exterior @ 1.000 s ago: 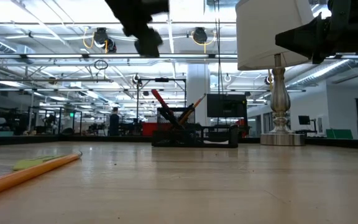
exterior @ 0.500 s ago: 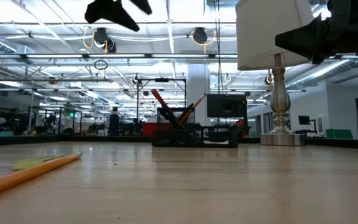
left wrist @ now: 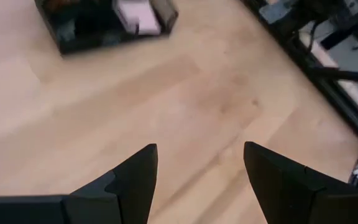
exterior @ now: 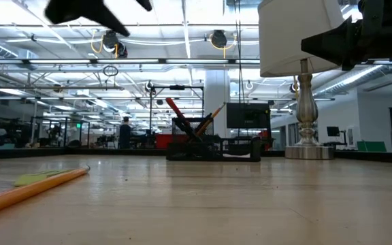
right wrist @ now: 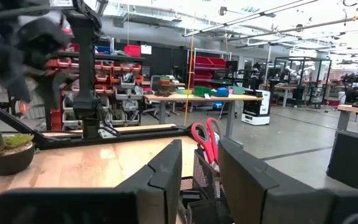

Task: Pick and place office supplies into organizer
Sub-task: Put the yellow pencil into the desk organizer

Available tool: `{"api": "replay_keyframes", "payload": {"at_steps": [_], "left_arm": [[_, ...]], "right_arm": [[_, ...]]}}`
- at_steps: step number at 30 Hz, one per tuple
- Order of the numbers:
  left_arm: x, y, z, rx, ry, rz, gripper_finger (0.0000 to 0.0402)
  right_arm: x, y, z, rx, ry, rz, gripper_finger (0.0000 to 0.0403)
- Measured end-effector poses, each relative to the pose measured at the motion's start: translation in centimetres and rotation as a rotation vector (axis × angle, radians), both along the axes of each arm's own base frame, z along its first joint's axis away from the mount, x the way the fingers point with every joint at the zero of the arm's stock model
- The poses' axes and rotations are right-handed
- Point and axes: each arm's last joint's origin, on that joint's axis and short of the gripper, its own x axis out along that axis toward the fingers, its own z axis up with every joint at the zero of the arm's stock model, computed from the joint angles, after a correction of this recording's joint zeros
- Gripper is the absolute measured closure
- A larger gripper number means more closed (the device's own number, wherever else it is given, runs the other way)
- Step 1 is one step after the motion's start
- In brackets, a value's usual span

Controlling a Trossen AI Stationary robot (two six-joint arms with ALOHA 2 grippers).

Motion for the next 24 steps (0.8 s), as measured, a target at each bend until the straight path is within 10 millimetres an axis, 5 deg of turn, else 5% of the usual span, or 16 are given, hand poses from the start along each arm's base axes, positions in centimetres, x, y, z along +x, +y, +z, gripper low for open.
{"api": "replay_keyframes", "payload": {"at_steps": [4, 16, 24], "left_arm": [[0.0, -1.6, -1.8, -0.034, 0.045, 0.011, 0.0158], [1.0, -3.1, -1.2, -0.234, -0.021, -0.101, 0.0158], [0.6, -2.5, -2.2, -0.428, 0.018, 0.176, 0.0158]], "right_arm": [[0.0, 0.0, -0.1, -0.003, 0.006, 0.0, 0.0303], [0.0, 0.0, -0.1, -0.007, 0.016, 0.0, 0.0303], [0.0, 0.0, -0.2, -0.007, 0.017, 0.0, 0.0303]]}}
